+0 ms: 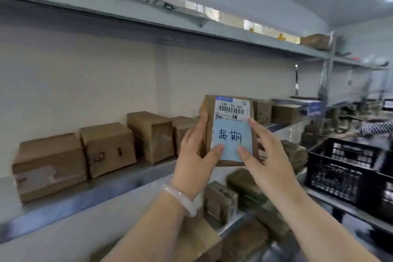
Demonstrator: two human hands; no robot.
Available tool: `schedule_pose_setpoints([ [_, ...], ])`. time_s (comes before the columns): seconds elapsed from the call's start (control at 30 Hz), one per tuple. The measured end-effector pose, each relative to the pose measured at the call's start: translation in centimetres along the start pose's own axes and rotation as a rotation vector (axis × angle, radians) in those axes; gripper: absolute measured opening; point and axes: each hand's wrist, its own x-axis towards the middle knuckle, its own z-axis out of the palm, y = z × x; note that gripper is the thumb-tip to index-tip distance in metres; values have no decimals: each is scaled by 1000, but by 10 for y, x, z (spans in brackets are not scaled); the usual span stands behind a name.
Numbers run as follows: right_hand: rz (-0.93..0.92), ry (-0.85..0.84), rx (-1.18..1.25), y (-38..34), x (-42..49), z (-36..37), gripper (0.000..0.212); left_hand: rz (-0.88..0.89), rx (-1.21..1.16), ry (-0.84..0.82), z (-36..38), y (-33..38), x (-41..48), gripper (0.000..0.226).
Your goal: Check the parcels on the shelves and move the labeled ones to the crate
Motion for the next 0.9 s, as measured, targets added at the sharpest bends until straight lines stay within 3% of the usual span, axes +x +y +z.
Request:
schedule_pose_setpoints([
  [0.4,327,375,-291,104,-95,-270,64,41,-275,-535,316,16,-33,54],
  [0.63,484,583,-557,103,-177,-412,67,3,-515,-849,485,57,-92,67],
  [0.77,585,721,-566,90,-223,-459,62,-12,-620,-1037,563,83,-128,71],
  [0.9,723,851,-728,75,-261,-496,65,20,-710,-1249,630,107,-168,75],
])
